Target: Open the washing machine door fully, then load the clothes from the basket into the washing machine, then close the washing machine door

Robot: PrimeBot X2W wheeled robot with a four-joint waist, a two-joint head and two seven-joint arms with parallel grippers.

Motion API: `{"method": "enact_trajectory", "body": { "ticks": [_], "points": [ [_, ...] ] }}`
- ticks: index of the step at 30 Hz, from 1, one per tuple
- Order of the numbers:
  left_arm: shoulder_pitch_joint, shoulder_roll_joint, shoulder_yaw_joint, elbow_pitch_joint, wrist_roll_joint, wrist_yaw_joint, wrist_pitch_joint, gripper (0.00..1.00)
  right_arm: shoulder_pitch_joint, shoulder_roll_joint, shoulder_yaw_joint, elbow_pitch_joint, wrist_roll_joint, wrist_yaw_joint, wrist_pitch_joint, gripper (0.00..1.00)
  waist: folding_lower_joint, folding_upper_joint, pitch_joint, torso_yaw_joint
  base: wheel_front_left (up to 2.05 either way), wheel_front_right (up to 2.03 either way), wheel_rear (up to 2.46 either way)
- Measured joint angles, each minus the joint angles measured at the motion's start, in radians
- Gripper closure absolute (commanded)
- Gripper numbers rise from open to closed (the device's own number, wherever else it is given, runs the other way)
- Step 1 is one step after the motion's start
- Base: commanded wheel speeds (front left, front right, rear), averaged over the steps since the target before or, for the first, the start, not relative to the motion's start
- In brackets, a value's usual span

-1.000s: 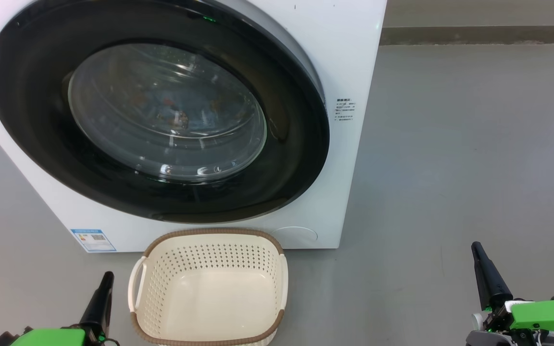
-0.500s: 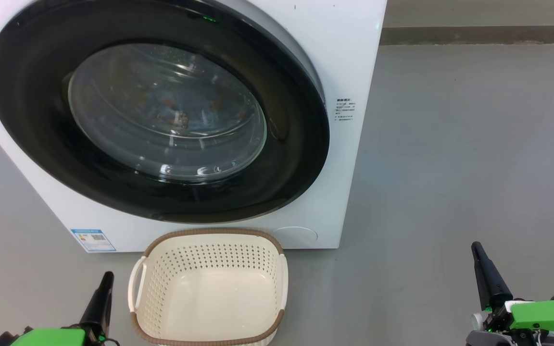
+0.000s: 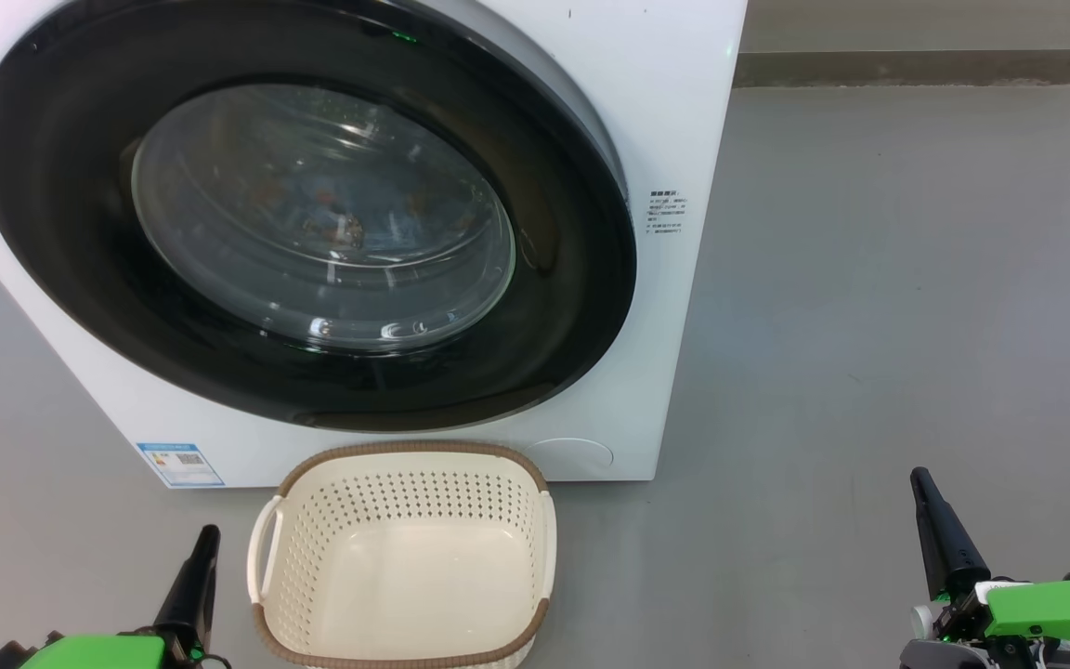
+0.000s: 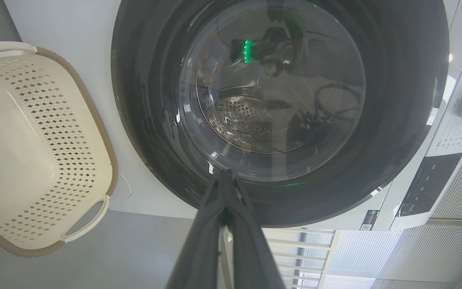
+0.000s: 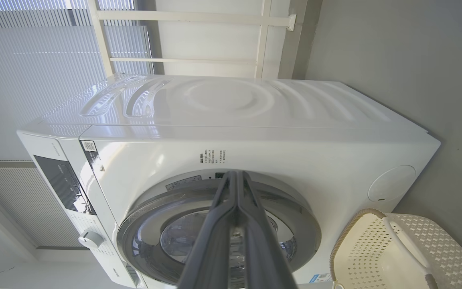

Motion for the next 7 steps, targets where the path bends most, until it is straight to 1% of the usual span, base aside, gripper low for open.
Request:
{"method": "enact_trajectory", "body": {
  "ticks": [7],
  "points": [
    [0.0,0.0,0.0,0.0,0.0,0.0,0.0,1.0,0.0,0.0,0.0,0.0,0.0,0.0,0.0,1.0,0.0,0.0,0.0,0.0,0.0,0.0,0.0]
  ]
}}
